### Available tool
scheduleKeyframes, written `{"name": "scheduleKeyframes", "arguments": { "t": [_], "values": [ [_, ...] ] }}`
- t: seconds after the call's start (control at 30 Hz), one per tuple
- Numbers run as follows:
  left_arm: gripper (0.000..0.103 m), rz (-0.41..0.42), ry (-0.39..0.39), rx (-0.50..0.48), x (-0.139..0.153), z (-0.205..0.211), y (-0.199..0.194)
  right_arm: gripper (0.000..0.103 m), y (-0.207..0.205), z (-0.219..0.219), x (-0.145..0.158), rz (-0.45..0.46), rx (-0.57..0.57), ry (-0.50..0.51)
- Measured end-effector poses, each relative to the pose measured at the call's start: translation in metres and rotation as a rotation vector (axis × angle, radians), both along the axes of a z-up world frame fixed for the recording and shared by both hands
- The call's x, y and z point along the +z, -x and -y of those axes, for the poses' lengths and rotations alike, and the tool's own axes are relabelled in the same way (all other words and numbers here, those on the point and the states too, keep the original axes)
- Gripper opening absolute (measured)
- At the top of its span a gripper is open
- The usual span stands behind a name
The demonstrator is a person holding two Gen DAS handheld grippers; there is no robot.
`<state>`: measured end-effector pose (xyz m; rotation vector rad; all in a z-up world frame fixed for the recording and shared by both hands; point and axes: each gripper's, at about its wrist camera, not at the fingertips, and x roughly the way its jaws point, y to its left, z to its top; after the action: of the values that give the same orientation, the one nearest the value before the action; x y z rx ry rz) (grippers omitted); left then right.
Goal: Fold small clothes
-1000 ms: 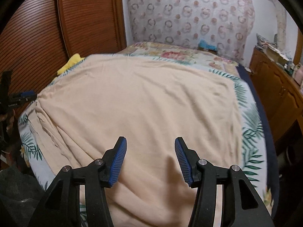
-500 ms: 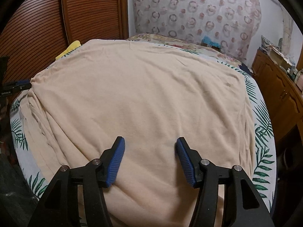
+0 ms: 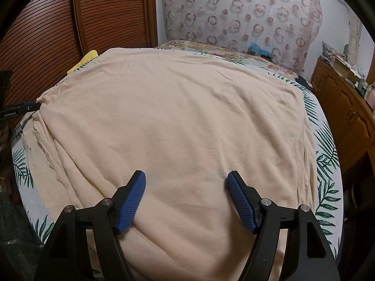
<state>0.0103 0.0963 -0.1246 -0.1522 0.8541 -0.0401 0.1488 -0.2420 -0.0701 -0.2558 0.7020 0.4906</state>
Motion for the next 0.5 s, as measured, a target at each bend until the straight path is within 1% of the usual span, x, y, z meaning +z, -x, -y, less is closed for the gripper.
{"name": "scheduleKeyframes", "arguments": {
  "t": [0.03, 0.07, 0.13, 0.2, 0.37, 0.5],
  "values": [
    [0.016, -0.002, -0.006, -0.003, 0.000, 0.001, -0.001, 0.074, 0.000, 0.000, 0.000, 0.000, -0.001, -0.001],
    [0.012, -0.005, -0.001, -0.009, 0.001, 0.002, -0.002, 0.074, 0.000, 0.000, 0.000, 0.000, 0.000, -0.001],
    [0.008, 0.002, 0.008, -0.005, 0.004, 0.003, -0.001, 0.074, 0.000, 0.000, 0.000, -0.001, 0.000, -0.001],
    [0.007, 0.041, 0.019, 0.002, 0.014, 0.005, 0.002, 0.074, 0.000, 0.000, 0.000, -0.002, 0.001, -0.003],
    [0.007, 0.153, 0.012, -0.051, 0.052, 0.029, 0.010, 0.074, 0.000, 0.000, 0.000, -0.002, 0.002, -0.003],
    [0.007, 0.214, 0.024, -0.098, 0.070, 0.043, 0.011, 0.075, 0.000, 0.000, 0.000, -0.002, 0.002, -0.003]
  ]
}}
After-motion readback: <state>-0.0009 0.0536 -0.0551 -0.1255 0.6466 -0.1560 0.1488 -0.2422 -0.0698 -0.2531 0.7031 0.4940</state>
